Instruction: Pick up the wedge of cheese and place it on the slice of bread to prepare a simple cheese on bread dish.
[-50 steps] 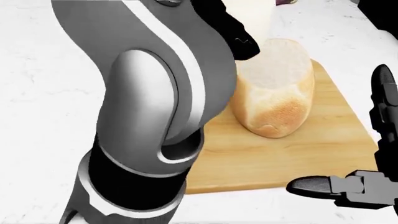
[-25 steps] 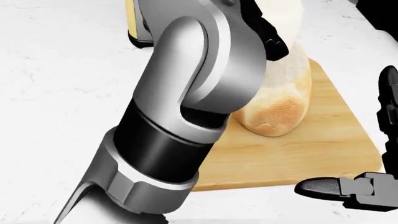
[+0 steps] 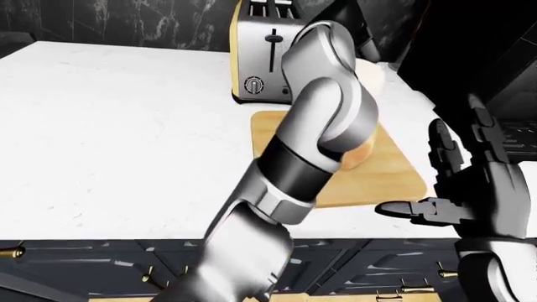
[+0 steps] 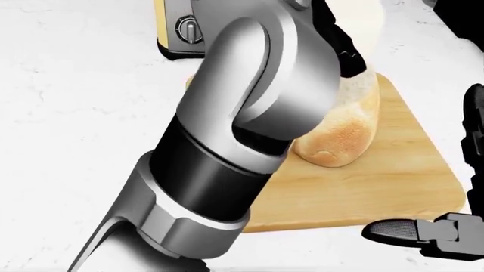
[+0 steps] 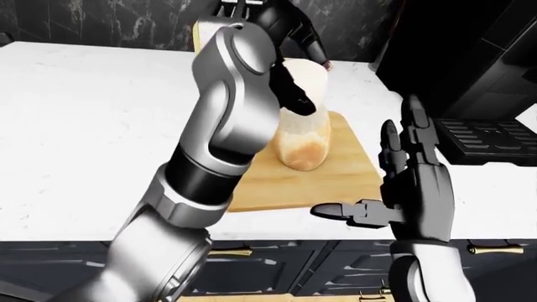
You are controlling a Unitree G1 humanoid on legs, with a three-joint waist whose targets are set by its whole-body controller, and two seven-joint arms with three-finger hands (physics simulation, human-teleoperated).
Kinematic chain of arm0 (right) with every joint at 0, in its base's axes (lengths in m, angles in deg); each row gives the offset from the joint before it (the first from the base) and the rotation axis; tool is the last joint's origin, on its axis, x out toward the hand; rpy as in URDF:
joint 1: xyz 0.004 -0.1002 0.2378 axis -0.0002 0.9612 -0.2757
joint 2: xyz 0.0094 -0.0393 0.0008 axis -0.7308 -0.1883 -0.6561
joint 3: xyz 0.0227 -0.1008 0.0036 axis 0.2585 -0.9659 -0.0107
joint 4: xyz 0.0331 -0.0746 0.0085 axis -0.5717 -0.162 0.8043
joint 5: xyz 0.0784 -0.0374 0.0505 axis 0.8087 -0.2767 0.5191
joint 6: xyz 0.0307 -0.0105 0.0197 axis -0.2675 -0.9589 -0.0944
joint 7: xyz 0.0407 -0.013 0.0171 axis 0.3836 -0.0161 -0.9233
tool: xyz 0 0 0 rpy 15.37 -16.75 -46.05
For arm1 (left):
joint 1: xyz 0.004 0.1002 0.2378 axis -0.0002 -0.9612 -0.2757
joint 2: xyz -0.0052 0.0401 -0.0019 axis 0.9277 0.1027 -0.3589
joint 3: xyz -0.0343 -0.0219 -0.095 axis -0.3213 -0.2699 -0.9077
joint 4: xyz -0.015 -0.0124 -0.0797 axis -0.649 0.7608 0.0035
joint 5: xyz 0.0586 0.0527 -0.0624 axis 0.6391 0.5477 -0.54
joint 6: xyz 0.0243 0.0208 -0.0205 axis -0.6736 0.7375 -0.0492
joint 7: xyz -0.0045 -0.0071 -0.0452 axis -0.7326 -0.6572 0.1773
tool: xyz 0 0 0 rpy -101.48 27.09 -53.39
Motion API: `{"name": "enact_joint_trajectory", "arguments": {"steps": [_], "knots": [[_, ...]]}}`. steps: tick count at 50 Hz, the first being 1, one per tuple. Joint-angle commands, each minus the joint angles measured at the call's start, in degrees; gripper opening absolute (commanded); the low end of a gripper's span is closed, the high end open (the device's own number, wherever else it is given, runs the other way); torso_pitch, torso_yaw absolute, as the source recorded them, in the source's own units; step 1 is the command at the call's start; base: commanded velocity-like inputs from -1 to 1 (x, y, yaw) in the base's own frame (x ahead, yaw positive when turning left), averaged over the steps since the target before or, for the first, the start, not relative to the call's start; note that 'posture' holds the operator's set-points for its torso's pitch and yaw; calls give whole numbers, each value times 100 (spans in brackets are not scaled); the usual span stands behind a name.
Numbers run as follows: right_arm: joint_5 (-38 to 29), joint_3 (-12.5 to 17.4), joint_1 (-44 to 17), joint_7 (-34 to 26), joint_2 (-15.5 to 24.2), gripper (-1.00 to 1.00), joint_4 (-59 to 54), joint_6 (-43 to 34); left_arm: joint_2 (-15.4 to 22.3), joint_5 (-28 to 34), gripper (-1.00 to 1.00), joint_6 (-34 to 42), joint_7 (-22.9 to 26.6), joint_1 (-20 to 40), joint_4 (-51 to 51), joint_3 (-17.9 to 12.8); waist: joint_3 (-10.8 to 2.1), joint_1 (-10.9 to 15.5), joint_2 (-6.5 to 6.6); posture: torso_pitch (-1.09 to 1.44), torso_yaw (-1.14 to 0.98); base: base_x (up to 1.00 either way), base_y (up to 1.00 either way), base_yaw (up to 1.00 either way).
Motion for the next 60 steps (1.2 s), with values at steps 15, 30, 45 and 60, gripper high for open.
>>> {"name": "enact_joint_trajectory", "arguments": {"steps": [15,30,45,60], "knots": [[47,89,-83,1,57,100,149,161,-8,-143,-68,-332,-407,11,69,40,-140,5,-31,0,0,0,0,0],[29,74,-51,-8,44,100,64,269,31,-234,-29,-458,-543,-27,250,15,-146,1,-28,0,0,0,0,0],[78,140,14,-48,28,100,96,291,7,-469,13,-599,-771,-63,444,4,-156,0,-26,0,0,0,0,0],[76,131,-29,-12,42,100,97,255,-23,-449,44,-616,-753,-134,498,48,-161,-1,-27,0,0,0,0,0]]}}
